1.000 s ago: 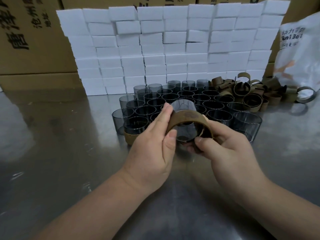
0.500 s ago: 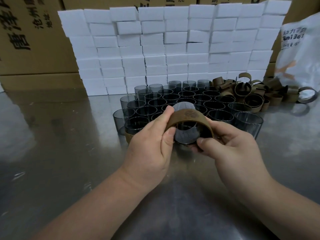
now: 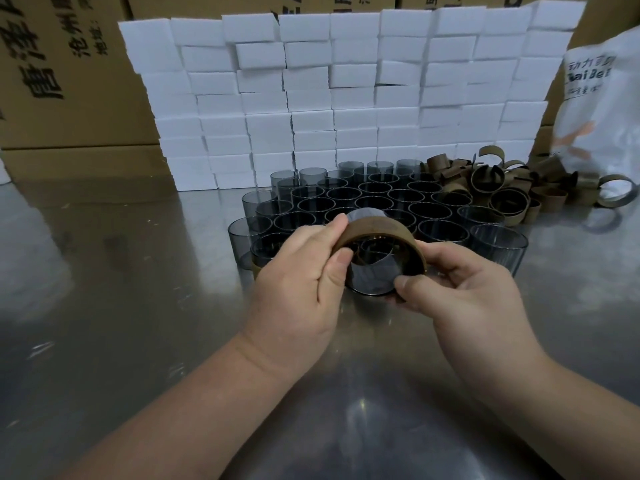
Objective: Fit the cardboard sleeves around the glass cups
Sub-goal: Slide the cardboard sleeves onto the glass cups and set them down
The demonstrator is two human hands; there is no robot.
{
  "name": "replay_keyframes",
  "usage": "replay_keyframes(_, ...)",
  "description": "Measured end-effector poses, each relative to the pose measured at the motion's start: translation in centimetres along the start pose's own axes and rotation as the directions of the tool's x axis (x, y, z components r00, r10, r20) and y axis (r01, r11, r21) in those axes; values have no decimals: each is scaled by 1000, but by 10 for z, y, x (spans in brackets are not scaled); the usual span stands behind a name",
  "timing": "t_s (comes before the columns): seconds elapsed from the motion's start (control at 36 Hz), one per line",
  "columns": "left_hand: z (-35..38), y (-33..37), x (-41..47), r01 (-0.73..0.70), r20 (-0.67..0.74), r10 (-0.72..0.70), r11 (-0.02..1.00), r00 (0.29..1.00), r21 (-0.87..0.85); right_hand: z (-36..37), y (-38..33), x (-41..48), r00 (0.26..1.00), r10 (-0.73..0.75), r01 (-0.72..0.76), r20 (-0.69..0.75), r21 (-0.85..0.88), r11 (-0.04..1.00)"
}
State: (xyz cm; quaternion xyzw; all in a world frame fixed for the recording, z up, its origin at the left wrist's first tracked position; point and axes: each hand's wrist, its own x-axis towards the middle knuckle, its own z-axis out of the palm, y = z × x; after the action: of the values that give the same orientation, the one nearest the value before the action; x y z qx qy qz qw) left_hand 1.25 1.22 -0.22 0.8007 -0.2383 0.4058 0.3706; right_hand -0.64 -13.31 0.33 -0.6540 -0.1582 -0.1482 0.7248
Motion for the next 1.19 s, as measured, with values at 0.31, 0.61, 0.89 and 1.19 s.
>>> replay_keyframes(0.31, 4, -10, -5, 21, 42, -15, 988, 999, -152, -1, 4, 0, 999, 35, -35, 9, 21, 999)
replay_keyframes(0.61, 8, -11, -8, 503, 399, -312, 440, 862, -744, -2, 12, 3, 987, 150, -156, 63, 114, 981)
replay_keyframes(0.89, 7, -7, -5, 651, 542, -414, 187, 731, -736, 2, 16, 7, 925, 246, -336, 288, 327, 883)
replay_keyframes(1.19, 3, -9, -1, 744, 667, -403, 54, 627, -666, 0, 19, 10, 912, 283, -390, 296, 416, 822)
